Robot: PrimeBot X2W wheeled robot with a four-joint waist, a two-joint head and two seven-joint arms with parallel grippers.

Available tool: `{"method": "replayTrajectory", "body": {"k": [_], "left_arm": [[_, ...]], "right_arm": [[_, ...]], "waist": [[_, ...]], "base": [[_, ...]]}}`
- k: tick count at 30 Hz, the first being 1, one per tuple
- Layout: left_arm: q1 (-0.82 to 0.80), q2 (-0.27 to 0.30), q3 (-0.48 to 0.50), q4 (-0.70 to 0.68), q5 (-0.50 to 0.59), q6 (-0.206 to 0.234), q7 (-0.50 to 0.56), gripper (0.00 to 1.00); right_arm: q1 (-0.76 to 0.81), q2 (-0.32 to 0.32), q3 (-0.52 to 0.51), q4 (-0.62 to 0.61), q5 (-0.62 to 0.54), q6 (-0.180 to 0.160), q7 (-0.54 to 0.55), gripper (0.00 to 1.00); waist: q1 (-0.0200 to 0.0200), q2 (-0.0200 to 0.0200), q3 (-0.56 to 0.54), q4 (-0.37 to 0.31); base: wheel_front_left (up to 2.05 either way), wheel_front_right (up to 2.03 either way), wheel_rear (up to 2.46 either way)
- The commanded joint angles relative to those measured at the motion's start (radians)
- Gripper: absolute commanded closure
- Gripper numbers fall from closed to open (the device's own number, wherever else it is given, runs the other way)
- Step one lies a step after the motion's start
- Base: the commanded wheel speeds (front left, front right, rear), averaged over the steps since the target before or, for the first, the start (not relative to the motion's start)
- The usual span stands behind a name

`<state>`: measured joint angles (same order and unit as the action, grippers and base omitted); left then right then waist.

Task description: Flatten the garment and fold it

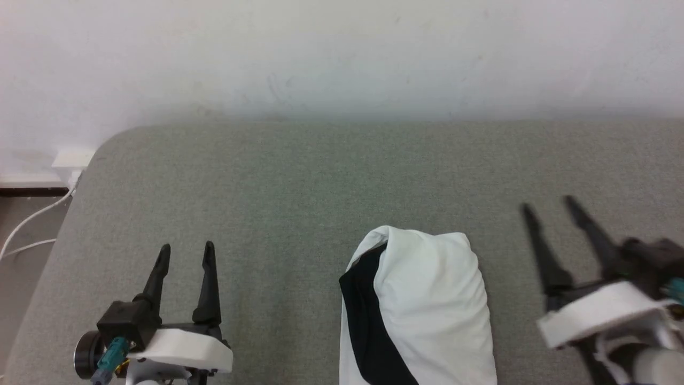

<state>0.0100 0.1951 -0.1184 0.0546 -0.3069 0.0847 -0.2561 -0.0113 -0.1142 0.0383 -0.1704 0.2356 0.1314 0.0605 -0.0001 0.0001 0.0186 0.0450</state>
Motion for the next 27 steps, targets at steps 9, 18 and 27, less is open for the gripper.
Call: {"method": "replayTrajectory", "body": {"k": [9,18,27], "left_arm": [[0.019,-0.001,0.023,-0.018,0.023,0.005,-0.006,0.0],[0.018,-0.004,0.022,-0.022,0.032,-0.002,-0.006,0.0],[0.007,-0.012,0.022,-0.021,0.031,-0.006,-0.006,0.0]], "right_arm": [[0.123,-0.006,-0.263,-0.042,-0.015,-0.001,0.057,0.0],[0.116,-0.075,-0.397,0.162,0.25,-0.001,0.328,0.0],[0.017,0.044,-0.367,0.359,0.551,-0.001,0.701,0.0]], "waist": [[0.0001,-0.0001,-0.011,-0.019],[0.0001,-0.0001,0.0,-0.014],[0.0001,-0.0001,0.014,0.001]], "base": [[0.0,0.0,0.0],[0.0,0.0,0.0],[0.0,0.0,0.0]]}}
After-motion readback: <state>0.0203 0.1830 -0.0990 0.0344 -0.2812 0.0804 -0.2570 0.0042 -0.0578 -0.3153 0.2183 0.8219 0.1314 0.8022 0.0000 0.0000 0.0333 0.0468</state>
